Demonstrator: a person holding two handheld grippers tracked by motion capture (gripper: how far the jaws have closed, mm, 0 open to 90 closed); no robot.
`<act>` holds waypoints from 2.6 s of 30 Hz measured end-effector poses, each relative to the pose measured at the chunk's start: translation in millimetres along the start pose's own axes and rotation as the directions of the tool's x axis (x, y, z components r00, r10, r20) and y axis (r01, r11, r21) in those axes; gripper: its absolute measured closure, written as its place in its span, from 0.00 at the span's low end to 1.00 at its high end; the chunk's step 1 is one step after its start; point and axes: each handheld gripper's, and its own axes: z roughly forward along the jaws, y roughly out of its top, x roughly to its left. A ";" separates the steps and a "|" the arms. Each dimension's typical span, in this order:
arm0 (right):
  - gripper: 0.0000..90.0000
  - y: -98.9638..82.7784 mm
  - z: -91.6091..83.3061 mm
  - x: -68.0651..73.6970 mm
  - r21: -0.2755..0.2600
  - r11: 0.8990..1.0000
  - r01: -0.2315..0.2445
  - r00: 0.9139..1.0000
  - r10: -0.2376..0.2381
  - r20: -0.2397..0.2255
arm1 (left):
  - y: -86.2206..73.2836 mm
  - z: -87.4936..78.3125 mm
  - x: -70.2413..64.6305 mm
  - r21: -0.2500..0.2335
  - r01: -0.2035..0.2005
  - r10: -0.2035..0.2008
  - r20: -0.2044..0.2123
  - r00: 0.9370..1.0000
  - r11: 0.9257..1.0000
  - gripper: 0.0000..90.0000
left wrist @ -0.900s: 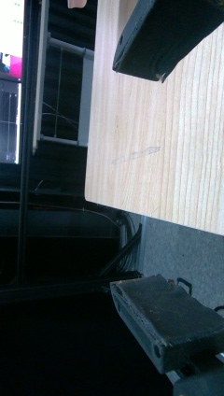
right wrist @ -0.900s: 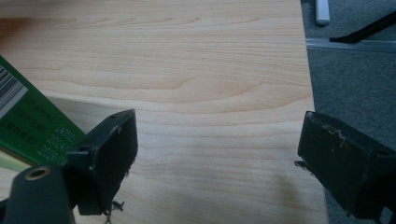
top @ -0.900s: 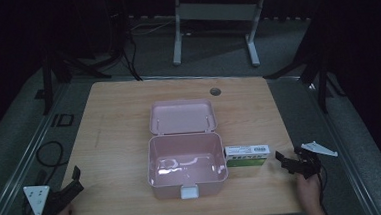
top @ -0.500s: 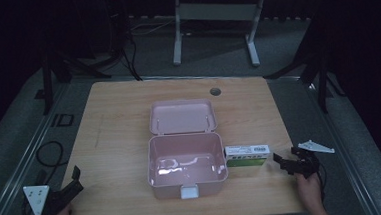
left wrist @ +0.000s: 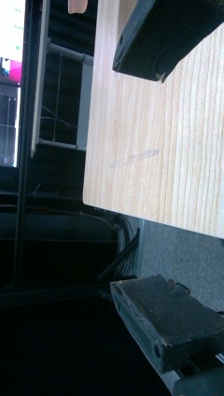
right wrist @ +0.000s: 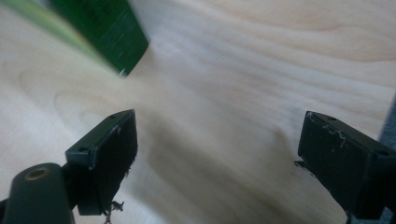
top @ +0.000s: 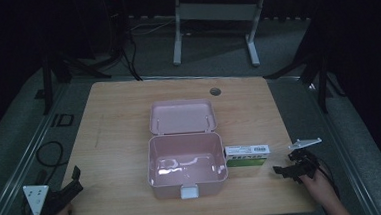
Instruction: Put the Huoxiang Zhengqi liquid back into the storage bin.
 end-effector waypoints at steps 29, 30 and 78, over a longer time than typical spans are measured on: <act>0.14 23.2 -0.4 60.6 0.348 0.794 0.499 0.866 -0.442 -0.233 | 0.0 0.0 0.5 0.000 -0.001 0.001 0.021 1.000 1.000 0.00; 0.14 23.2 -0.4 60.6 0.348 0.794 0.499 0.866 -0.442 -0.233 | 0.0 0.0 0.5 0.000 -0.001 0.001 0.021 1.000 1.000 0.00; 0.18 99.2 -16.6 158.3 0.309 0.480 0.821 0.571 -0.672 -0.472 | 0.3 0.4 1.3 0.007 -0.004 0.004 0.042 0.999 1.000 0.00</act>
